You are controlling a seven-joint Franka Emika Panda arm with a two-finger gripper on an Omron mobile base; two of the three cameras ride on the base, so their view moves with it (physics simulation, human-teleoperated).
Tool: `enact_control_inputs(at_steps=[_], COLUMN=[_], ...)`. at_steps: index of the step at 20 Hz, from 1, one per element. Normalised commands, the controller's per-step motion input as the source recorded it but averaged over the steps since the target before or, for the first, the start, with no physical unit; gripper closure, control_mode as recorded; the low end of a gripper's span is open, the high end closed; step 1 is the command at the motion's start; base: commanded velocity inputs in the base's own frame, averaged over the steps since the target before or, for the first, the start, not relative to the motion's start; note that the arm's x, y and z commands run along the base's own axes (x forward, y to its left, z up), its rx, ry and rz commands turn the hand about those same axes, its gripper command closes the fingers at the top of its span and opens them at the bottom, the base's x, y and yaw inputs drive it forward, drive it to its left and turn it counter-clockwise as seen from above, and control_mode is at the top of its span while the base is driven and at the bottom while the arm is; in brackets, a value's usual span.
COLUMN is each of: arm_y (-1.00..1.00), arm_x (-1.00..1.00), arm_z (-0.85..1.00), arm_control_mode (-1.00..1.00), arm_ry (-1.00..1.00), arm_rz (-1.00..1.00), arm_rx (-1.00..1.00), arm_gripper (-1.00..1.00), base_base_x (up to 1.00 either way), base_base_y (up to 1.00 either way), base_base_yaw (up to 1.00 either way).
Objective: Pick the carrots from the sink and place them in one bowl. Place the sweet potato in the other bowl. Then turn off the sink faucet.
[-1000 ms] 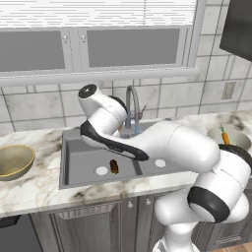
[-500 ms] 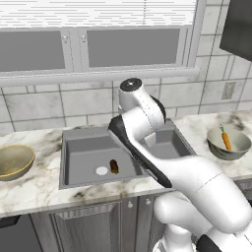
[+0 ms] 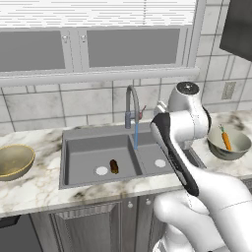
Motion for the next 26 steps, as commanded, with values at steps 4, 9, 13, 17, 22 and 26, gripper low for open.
enact_control_inputs(at_steps=[4, 9, 13, 17, 22, 26], arm_y=[-1.00, -0.90, -0.85, -0.83, -0.74, -0.49], arm_x=[0.00, 0.05, 0.16, 0.20, 0.11, 0.09], arm_z=[0.00, 0.00, 0.00, 0.00, 0.00, -0.01], arm_control_mode=[-1.00, -1.00, -1.00, -1.00, -1.00, -1.00], arm_ry=[0.04, 0.12, 0.16, 0.17, 0.10, 0.01], arm_rz=[0.00, -0.03, -0.08, -0.08, -0.03, 0.00], arm_rx=[0.08, 0.00, 0.00, 0.00, 0.00, 0.00], arm_gripper=[1.00, 1.00, 1.00, 1.00, 1.00, 1.00], base_base_x=[0.00, 0.00, 0.00, 0.00, 0.00, 0.00], base_base_y=[0.00, 0.00, 0.00, 0.00, 0.00, 0.00], base_base_yaw=[0.00, 0.00, 0.00, 0.00, 0.00, 0.00])
